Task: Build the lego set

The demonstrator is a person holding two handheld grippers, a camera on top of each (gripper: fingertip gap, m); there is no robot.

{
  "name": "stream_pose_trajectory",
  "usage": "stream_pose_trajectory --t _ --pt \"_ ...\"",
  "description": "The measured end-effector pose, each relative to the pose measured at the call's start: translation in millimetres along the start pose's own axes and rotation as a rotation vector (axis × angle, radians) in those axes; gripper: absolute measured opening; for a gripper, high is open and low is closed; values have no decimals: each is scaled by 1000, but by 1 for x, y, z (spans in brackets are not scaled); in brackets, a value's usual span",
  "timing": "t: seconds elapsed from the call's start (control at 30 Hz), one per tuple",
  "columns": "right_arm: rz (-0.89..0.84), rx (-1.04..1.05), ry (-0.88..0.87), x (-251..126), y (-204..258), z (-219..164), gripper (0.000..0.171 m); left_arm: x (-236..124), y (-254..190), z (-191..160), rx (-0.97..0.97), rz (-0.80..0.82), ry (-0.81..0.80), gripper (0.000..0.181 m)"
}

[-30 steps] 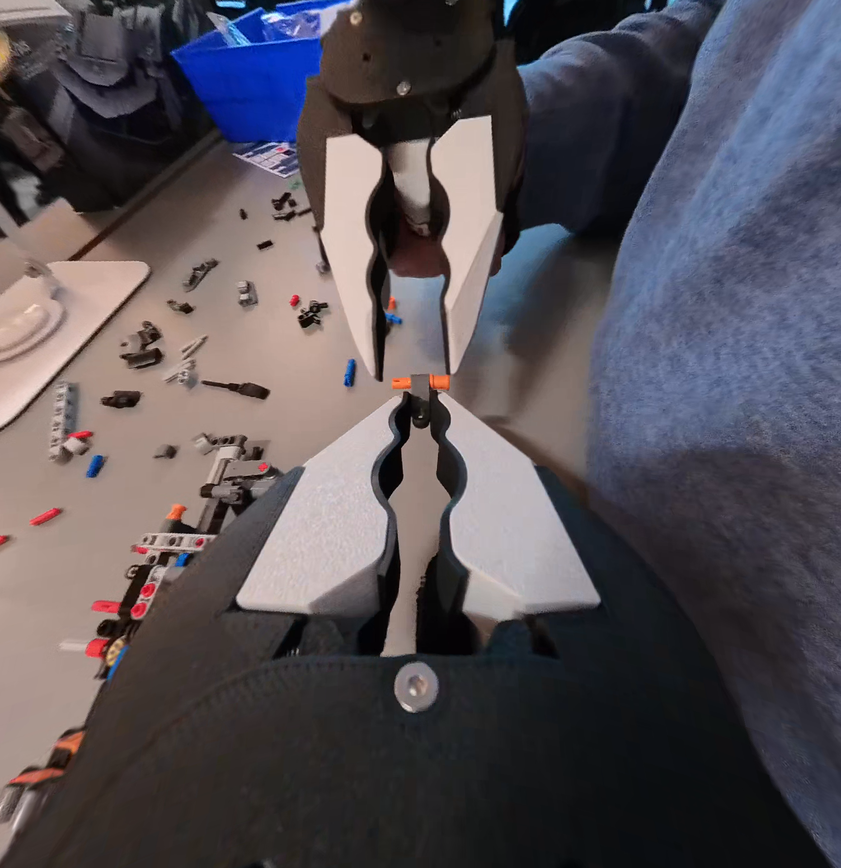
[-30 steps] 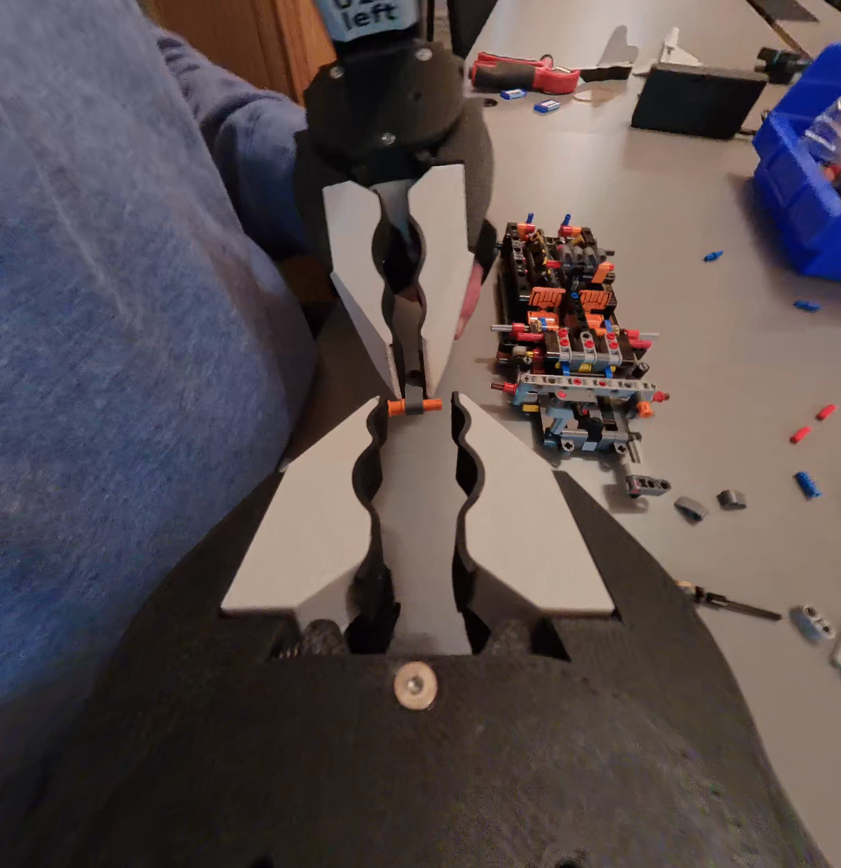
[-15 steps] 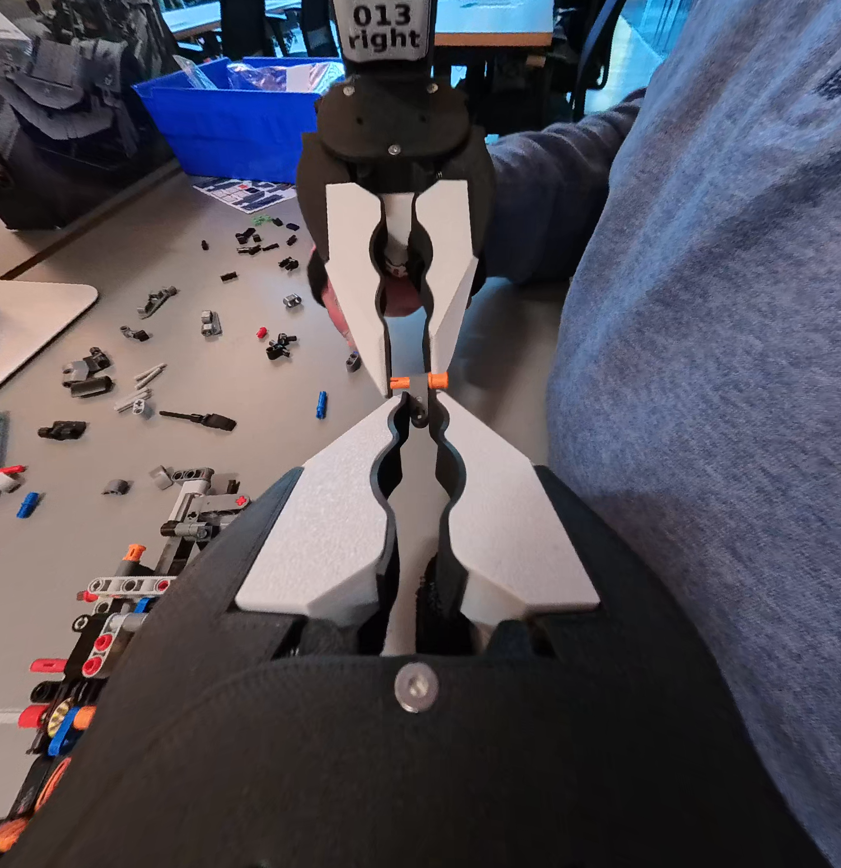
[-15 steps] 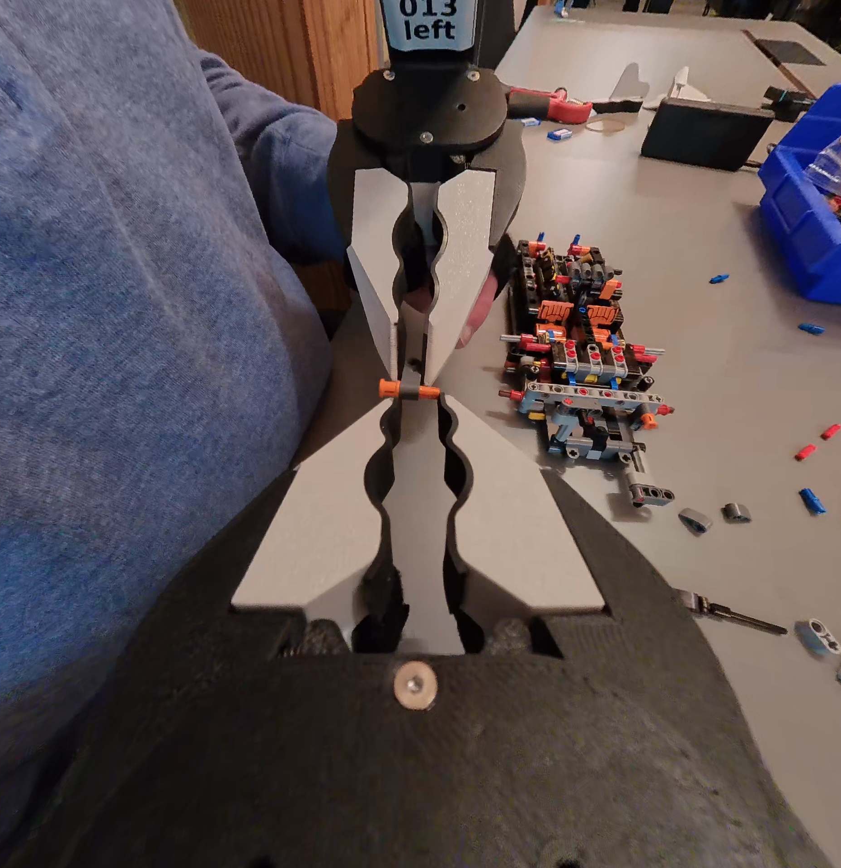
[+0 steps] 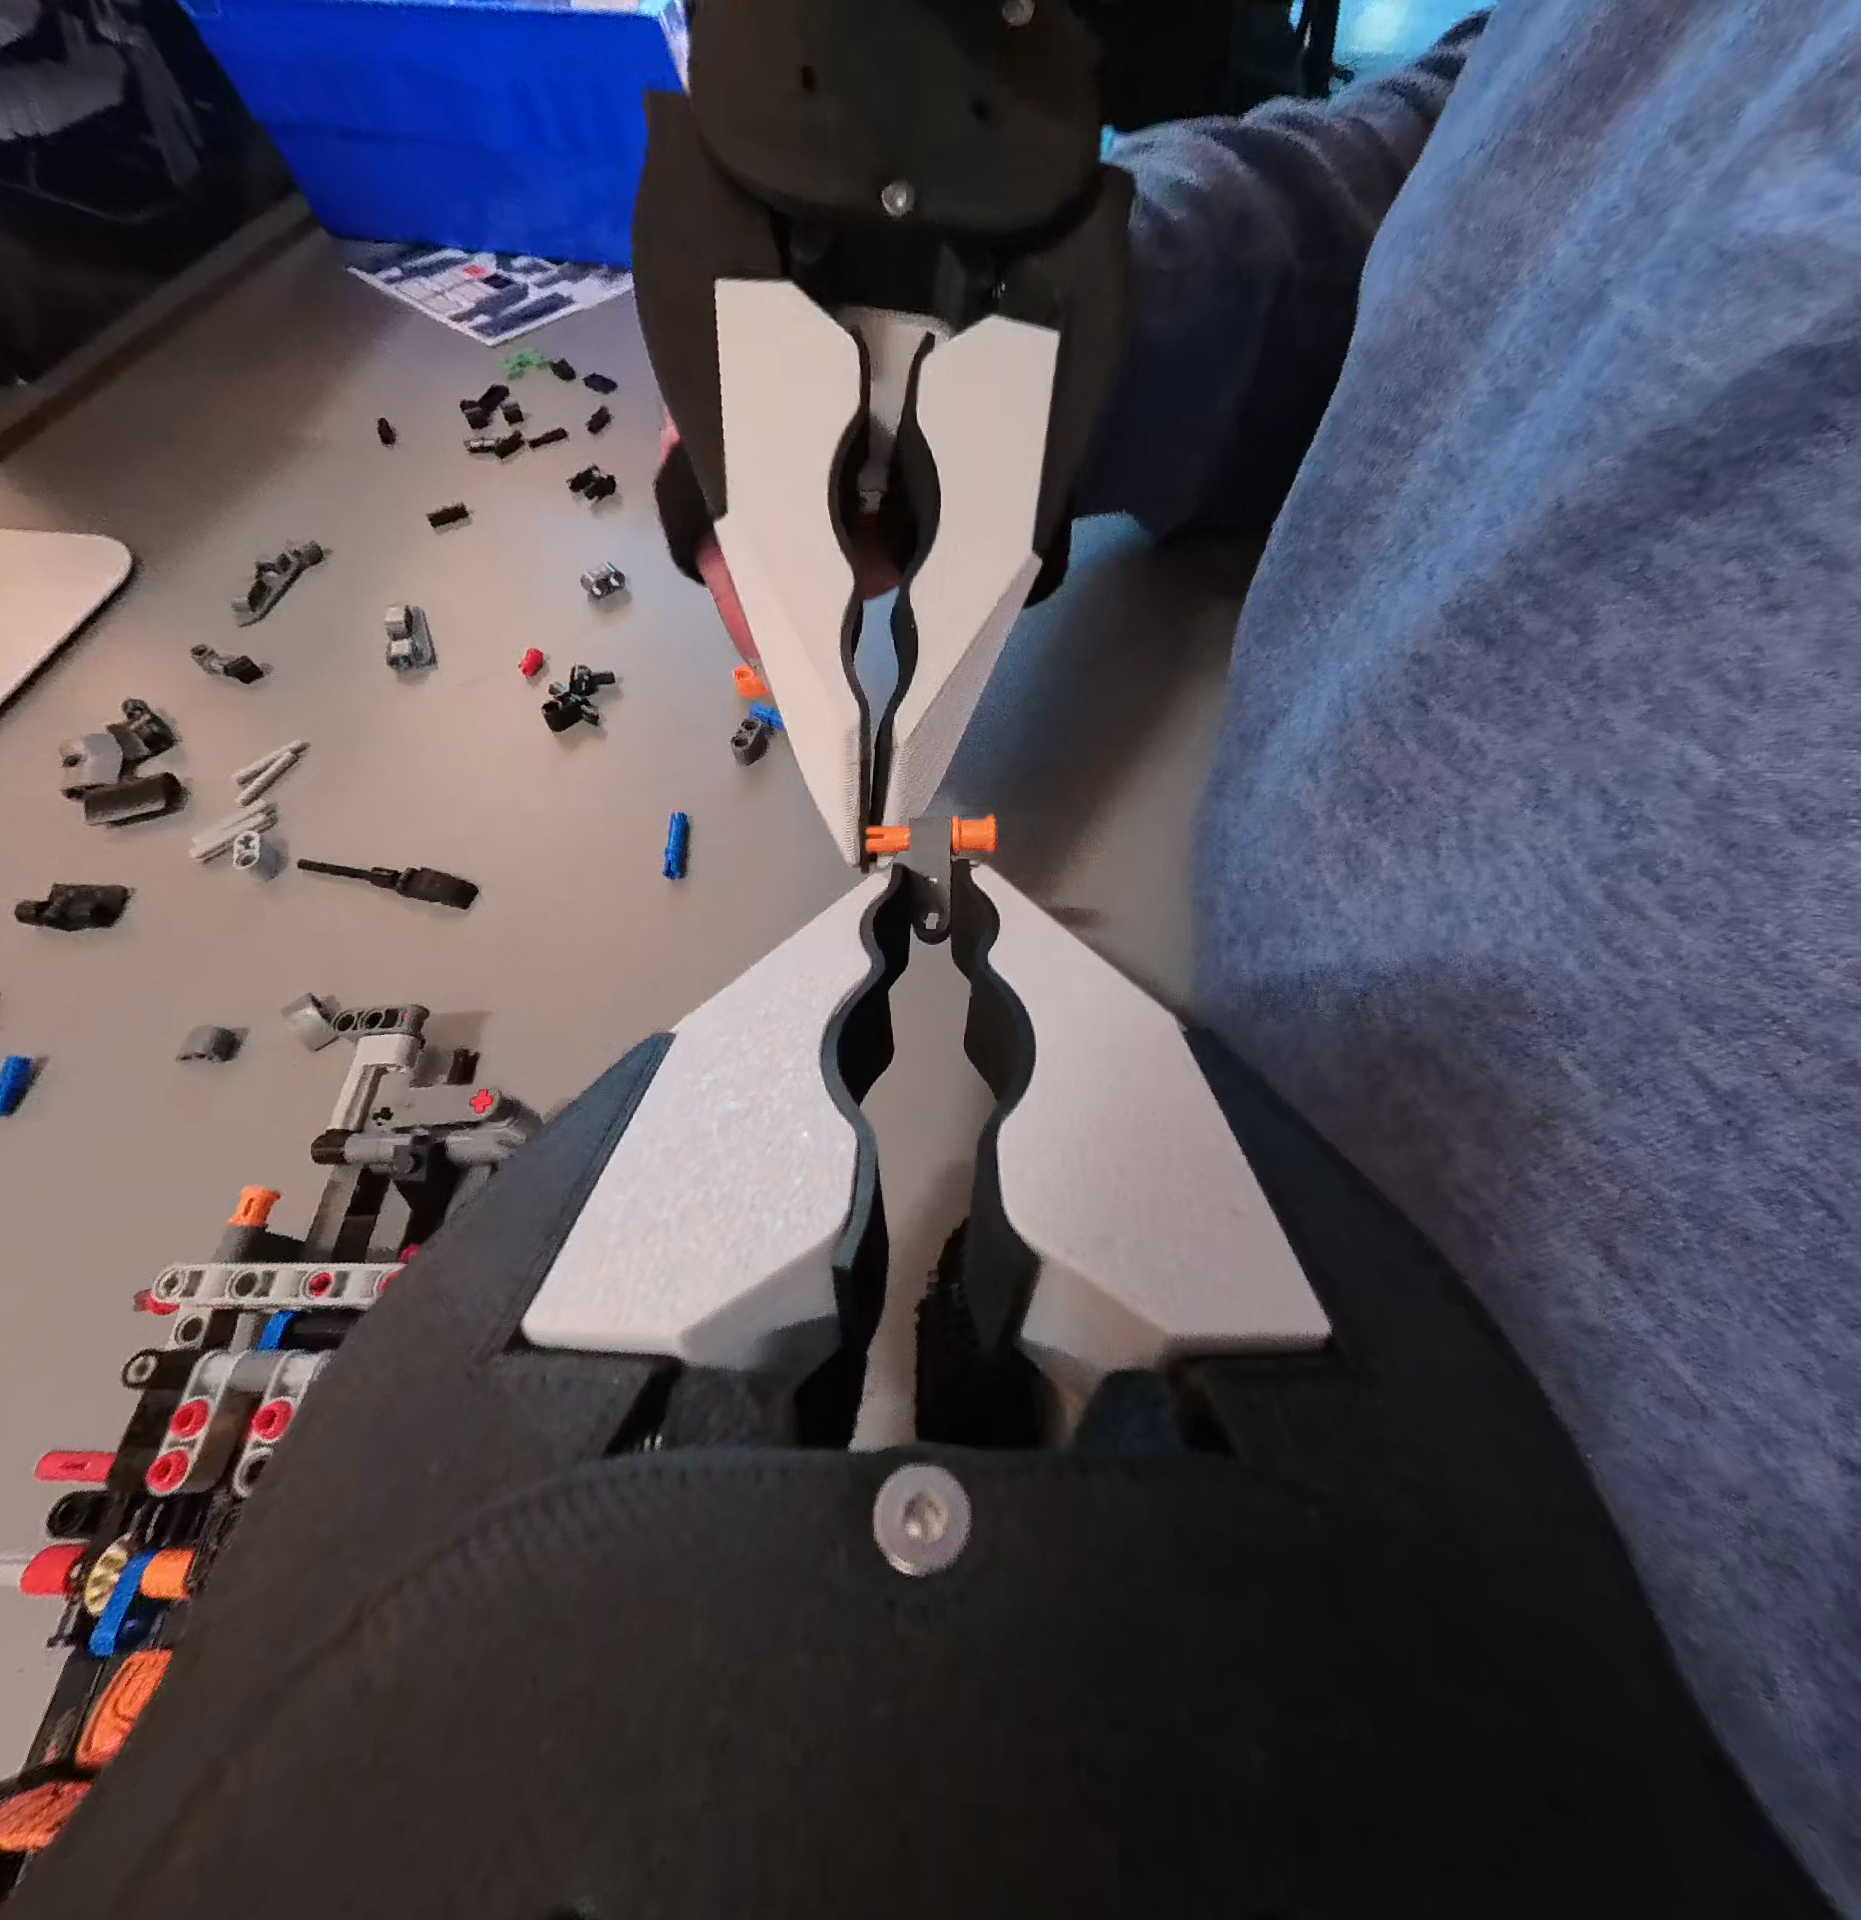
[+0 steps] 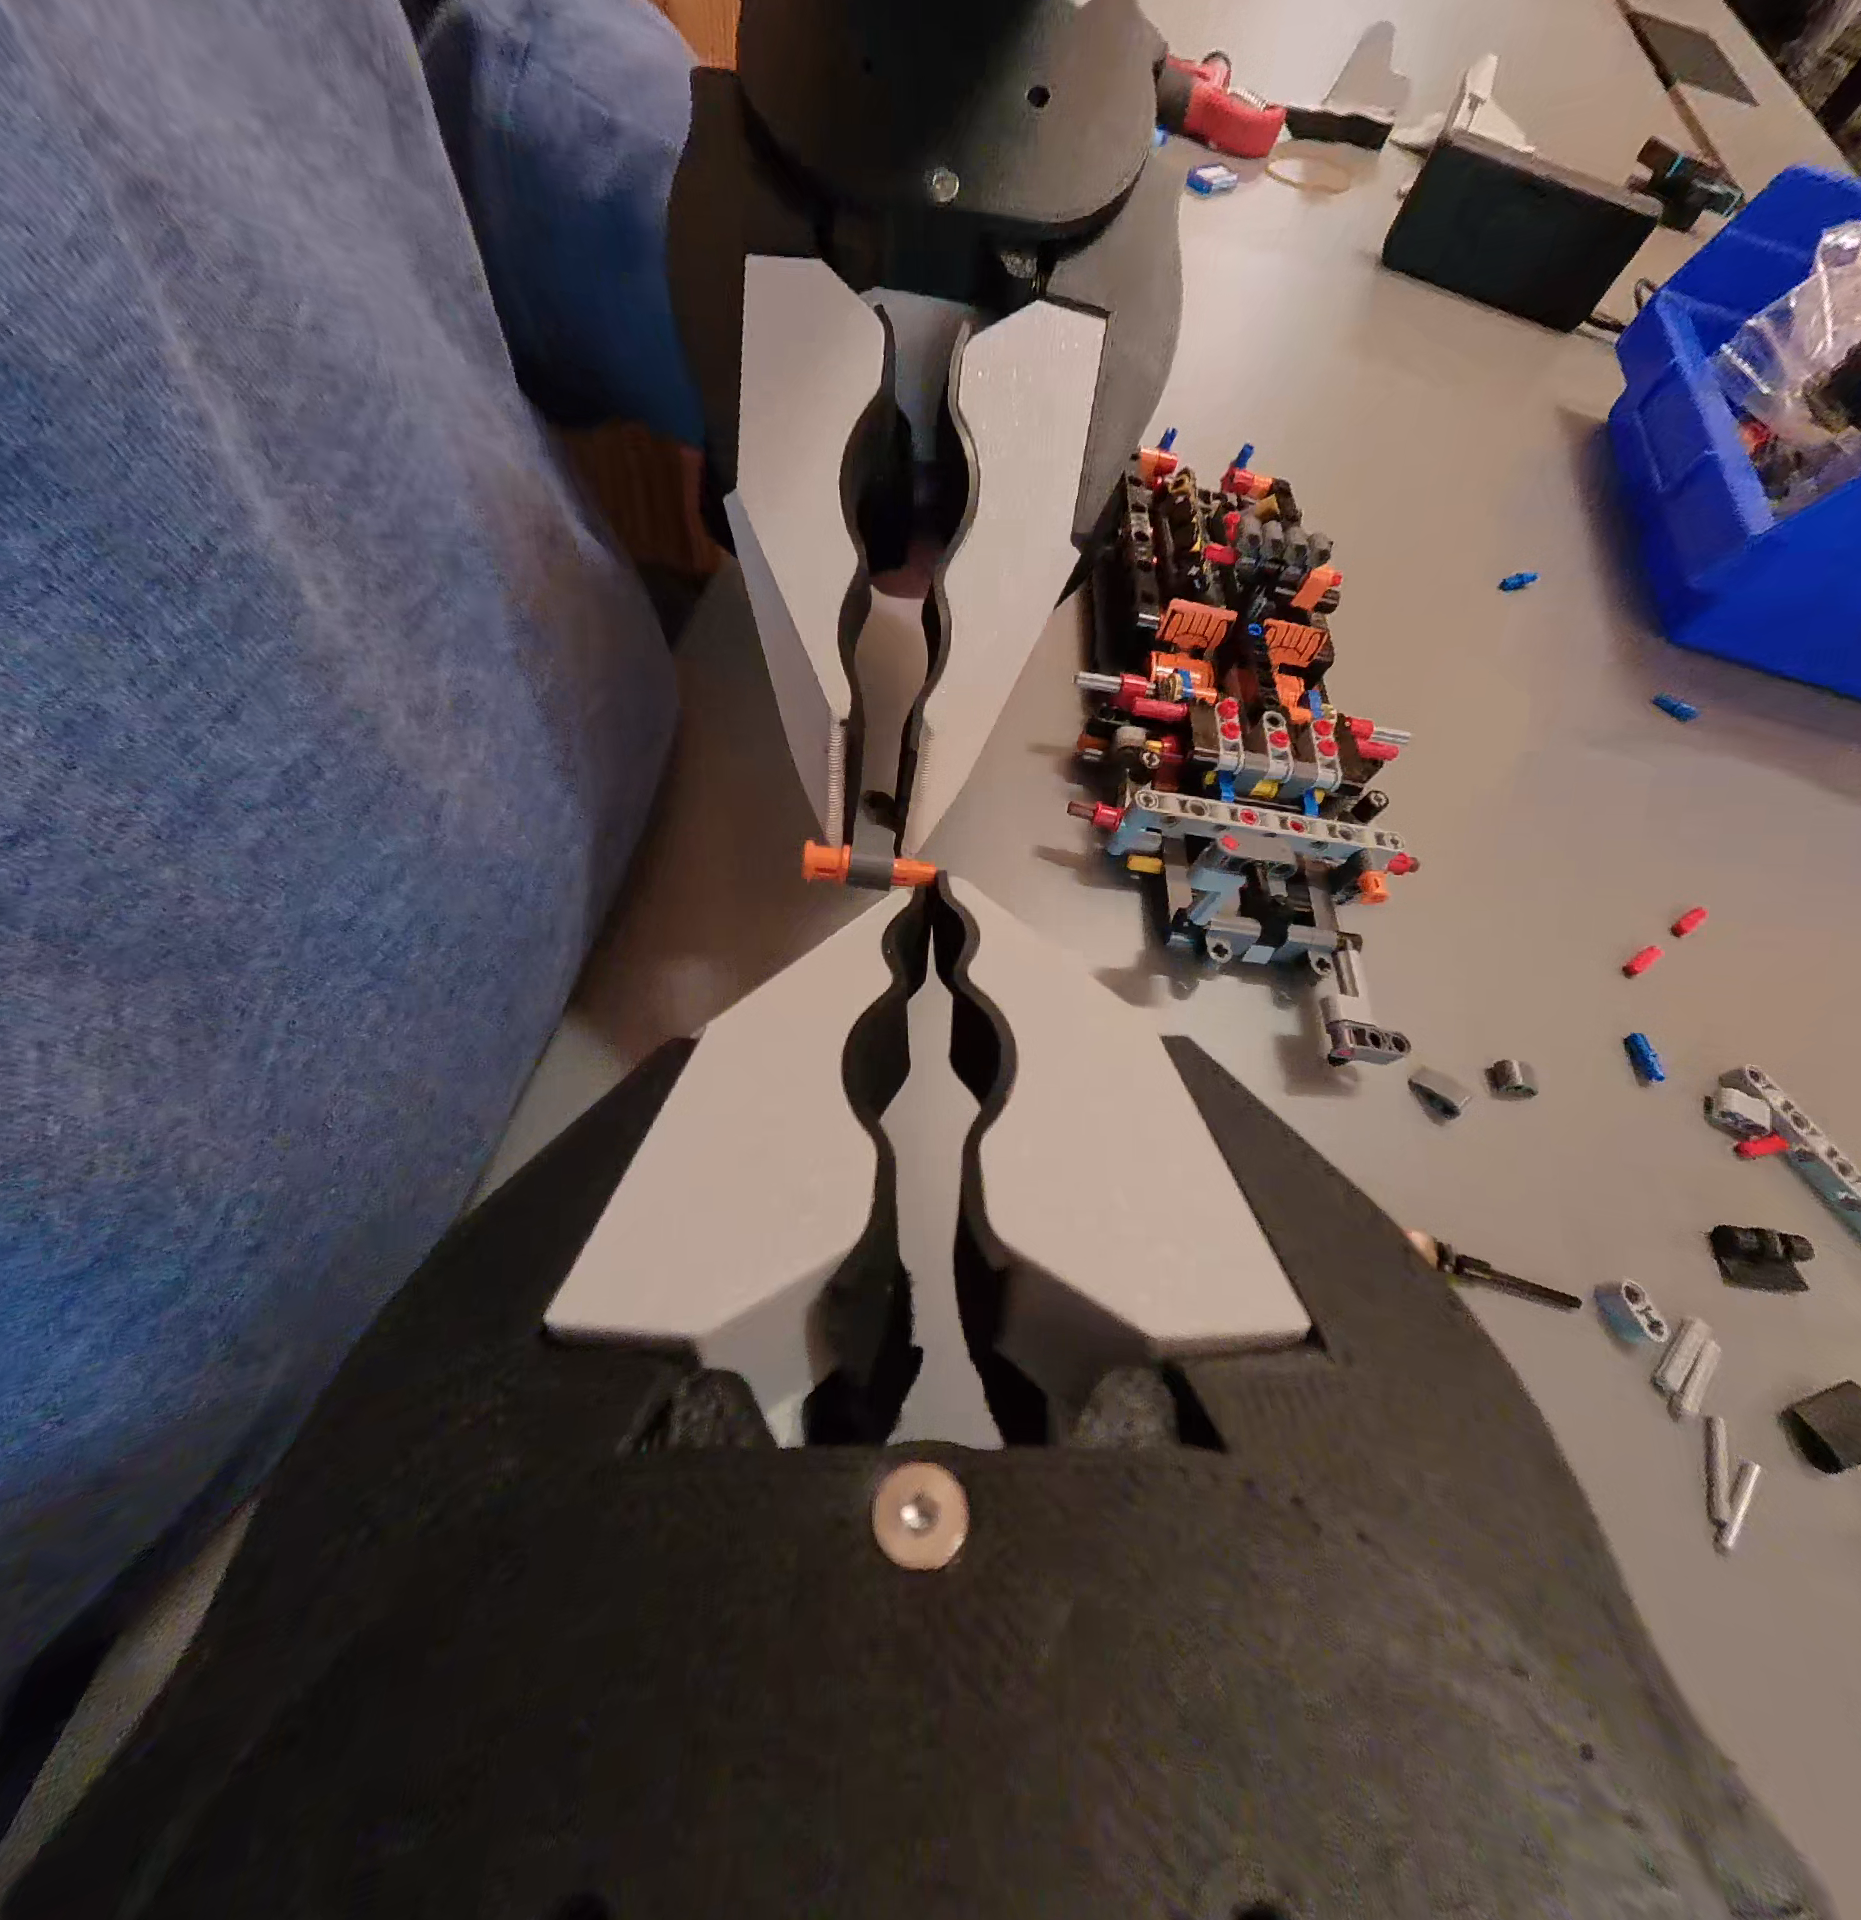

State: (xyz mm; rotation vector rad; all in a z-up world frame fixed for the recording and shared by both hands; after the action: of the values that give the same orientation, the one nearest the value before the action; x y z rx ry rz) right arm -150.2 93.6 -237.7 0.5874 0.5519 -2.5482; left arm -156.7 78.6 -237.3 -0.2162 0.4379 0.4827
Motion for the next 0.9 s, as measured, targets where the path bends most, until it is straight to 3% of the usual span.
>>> stream_pose_trajectory --t 0.2,0.23,0.27,0.33,0.5,0.9 --pt "16 53 -29 -2 1 -1 0 0 0 3 -9 -3 -12 6" --pt "51 86 -29 -2 3 -5 4 2 0 -1 -7 -2 7 6" --pt "85 123 -39 -2 5 -7 22 4 1 -7 -1 14 34 6" --pt "83 179 -44 -3 4 -11 24 9 5 -18 33 58 99 6" --pt "59 266 -6 7 8 -22 19 20 11 -28 99 152 181 6" --pt "-3 252 134 20 11 -44 14 31 16 -43 147 226 291 6"
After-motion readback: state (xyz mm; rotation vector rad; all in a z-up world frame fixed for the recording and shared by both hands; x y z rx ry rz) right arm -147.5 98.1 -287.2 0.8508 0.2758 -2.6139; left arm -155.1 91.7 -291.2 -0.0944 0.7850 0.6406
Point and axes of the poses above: each gripper's, where its closed fingertips meet, x out along the fingers, z out of its top, y = z × x across the jaws, the point moved 1 cm from there along -x, back along the fingers, and after that the axes turned 8 degrees about -x, right-handed, at the moved point
